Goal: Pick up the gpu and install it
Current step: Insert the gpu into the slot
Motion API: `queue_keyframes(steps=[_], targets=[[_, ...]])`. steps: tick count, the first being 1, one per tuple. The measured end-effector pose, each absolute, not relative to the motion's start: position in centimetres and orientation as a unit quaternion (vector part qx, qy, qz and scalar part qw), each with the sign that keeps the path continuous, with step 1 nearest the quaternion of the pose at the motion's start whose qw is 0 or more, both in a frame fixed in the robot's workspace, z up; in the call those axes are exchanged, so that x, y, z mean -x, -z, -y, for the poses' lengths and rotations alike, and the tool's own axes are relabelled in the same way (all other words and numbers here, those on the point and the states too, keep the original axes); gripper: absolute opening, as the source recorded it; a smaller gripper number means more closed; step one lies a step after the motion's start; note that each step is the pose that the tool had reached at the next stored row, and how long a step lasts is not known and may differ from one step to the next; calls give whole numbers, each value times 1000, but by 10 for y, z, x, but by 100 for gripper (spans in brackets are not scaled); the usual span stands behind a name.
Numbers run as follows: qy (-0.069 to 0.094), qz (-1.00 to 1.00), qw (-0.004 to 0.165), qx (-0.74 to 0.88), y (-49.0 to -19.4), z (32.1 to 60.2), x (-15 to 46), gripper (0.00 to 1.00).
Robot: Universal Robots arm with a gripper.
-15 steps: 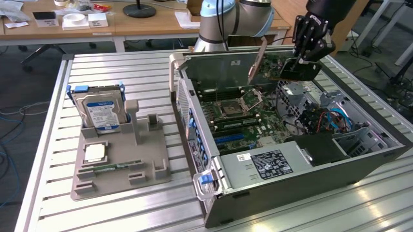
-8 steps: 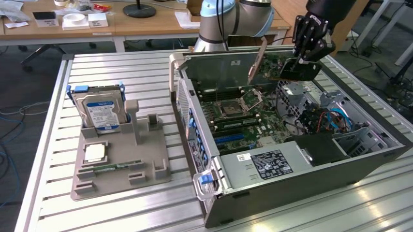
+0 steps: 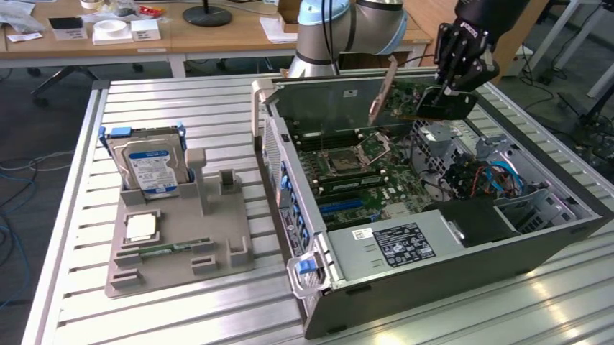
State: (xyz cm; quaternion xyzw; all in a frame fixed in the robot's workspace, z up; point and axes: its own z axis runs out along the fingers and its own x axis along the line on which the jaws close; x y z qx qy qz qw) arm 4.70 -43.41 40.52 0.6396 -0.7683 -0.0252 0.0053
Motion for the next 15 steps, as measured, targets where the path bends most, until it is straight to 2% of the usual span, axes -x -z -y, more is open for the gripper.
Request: queue_keyframes(steps=[15], targets=[[20,755,0,-655,-400,434,-45,27]])
